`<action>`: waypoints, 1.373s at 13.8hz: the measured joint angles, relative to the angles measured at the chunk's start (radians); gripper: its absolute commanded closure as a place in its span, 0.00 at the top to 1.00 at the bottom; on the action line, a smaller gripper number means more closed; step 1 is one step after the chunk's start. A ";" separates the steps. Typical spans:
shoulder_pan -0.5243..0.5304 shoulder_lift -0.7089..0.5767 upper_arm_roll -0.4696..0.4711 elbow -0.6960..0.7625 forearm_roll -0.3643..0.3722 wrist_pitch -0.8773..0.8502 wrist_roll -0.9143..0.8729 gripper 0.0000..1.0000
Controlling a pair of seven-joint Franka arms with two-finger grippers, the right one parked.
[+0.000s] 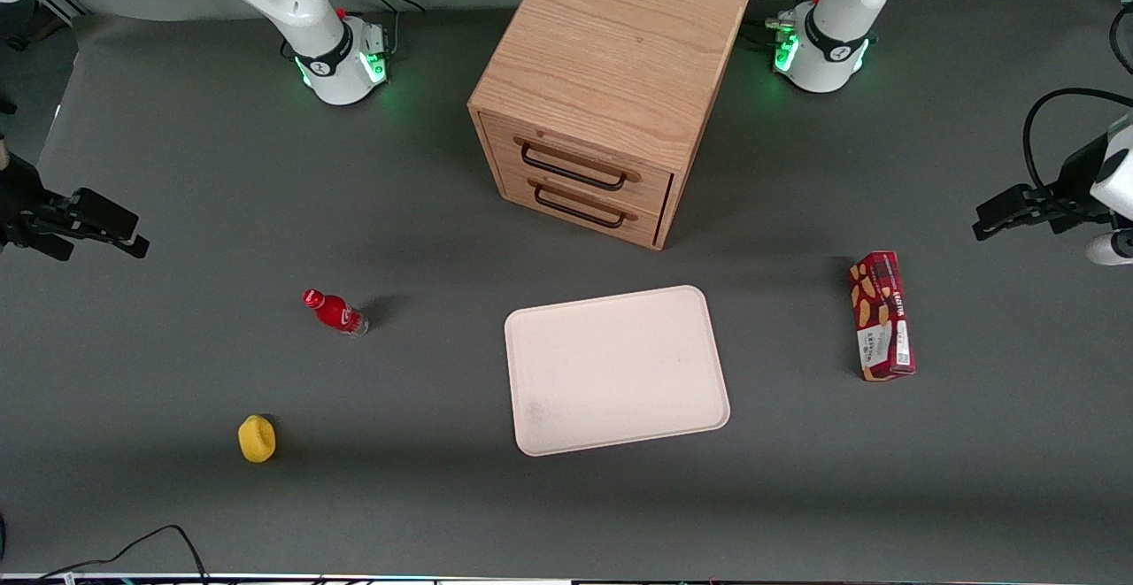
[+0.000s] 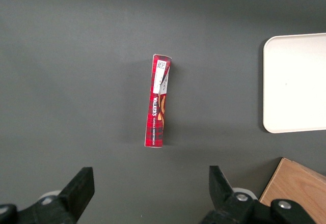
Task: Place red cookie box on tray
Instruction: 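Lower the open left gripper over the red cookie box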
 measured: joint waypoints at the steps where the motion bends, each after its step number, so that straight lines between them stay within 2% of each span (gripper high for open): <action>1: 0.000 0.000 0.000 0.000 0.000 0.000 0.000 1.00; 13: -0.005 0.037 -0.007 0.003 0.000 -0.003 0.001 1.00; 19: 0.009 0.230 -0.002 -0.001 0.000 0.083 0.064 1.00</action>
